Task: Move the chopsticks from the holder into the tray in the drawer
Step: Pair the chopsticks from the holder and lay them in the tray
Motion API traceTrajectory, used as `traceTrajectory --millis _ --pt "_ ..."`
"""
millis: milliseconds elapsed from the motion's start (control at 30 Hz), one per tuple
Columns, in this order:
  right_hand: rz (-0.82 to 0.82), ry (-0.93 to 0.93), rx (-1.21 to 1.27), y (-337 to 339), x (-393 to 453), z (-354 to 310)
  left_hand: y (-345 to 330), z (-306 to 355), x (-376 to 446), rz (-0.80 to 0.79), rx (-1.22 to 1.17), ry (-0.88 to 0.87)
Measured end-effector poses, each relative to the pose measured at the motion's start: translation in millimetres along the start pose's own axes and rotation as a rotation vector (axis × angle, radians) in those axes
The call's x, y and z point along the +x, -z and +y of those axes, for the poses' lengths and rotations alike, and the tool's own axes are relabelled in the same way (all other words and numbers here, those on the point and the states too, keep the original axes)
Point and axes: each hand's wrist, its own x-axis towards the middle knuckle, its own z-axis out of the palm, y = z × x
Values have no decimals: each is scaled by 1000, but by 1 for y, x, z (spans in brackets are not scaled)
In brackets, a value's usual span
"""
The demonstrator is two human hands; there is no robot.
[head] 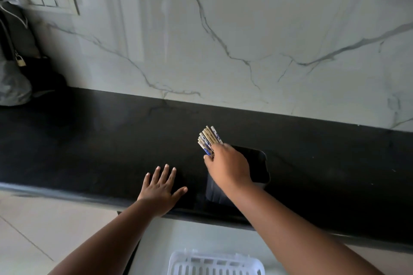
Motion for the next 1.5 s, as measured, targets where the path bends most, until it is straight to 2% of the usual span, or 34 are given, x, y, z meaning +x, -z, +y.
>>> traceTrajectory --millis 267,367,400,467,533,567,633,700,733,900,1000,1067,1100,1167,1233,1267,1333,1500 --pt "36 -42 37 21 10 11 -2 -1 -1 -19 -10 1" --pt "60 -67 323 72 27 23 17 2 0 -86 -93 69" --pt "55 -73 488 95 35 25 34 7 3 -49 -145 90" --pt "37 -86 780 139 48 27 81 21 10 175 -286 49" --pt "18 -70 948 172 57 26 141 43 9 410 -553 -126" --pt "10 -59 990 184 61 24 173 57 4 441 -720 -240" --pt "8 -50 1028 196 68 20 224 85 -13 311 -1019 -443" --pt "28 -43 1038 198 71 15 255 111 -25 169 -1120 -594" --pt "43 -39 1045 197 72 13 263 121 -27 151 -1123 -628" --pt "66 -87 1069 198 74 15 270 132 -23 76 -1346 -528" --pt "100 -29 1020 212 73 14 273 125 -18 10 -1401 -449" --pt "254 169 913 230 68 9 276 119 -16 -34 -1454 -394" --pt "358 344 748 237 63 7 278 116 -15 -56 -1497 -373" --pt "506 800 198 238 50 6 281 112 -14 -81 -1590 -348" --pt "509 1121 -311 220 36 11 283 110 -13 -121 -1660 -335" --pt "458 1188 -442 209 30 16 284 110 -13 -146 -1683 -333" --pt "383 1249 -549 190 23 32 284 110 -14 -197 -1710 -335" --pt "427 1270 -548 169 23 46 278 117 -18 -269 -1661 -347"
